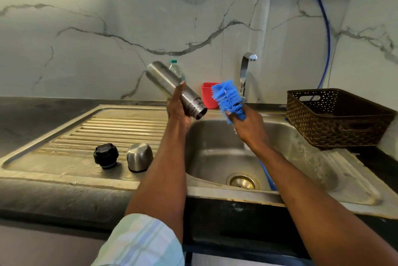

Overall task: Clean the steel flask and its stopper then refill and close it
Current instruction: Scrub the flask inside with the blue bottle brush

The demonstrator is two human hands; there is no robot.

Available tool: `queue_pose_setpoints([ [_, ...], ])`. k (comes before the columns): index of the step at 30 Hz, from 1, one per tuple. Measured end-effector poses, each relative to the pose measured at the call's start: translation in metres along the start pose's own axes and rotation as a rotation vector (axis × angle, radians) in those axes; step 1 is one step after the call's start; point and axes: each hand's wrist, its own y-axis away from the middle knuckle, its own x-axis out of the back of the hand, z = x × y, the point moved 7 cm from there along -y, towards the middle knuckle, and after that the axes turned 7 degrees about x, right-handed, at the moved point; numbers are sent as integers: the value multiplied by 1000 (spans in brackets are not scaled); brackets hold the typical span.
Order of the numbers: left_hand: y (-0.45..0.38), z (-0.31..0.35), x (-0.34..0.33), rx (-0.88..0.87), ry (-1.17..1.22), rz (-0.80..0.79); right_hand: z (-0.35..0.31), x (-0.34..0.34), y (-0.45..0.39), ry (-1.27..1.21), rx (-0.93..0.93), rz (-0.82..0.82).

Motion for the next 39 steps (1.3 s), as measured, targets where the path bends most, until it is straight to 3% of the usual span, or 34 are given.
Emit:
queue_pose_setpoints([
  [3, 5, -23, -12, 132, -239, -128, 0, 14, -1, -40, 28, 54],
  [6, 22, -46, -28, 230, -287, -246, -3, 25, -2, 1, 92, 85],
  [10, 31, -59, -33, 276, -351, -322, -28, -4, 10, 308, 313, -149],
  [13, 36, -67, -21, 336, -401, -320, -38, -14, 16, 421, 382, -187],
  [17, 35, -71, -7, 336, -563, -265, -25, -2, -5, 335, 170, -121],
  [22, 27, -73, 7, 343, -605, -284, -41, -14, 30, 531, 462, -370],
  [26, 36, -79, -7, 360, -664, -316, -28, 23, -18, 437, 158, -122],
  [29, 42, -77, -12, 363, -569, -300, -27, 13, -21, 226, 62, -83],
  [33, 39, -71, -7, 364, -430, -246, -10, -12, -10, -259, -206, -278],
  [36, 35, -68, 2, 351, -386, -203, -11, -25, 2, -296, -255, -492],
  [39, 31, -63, 8, 355, -390, -188, -8, -15, -2, -232, -231, -358],
])
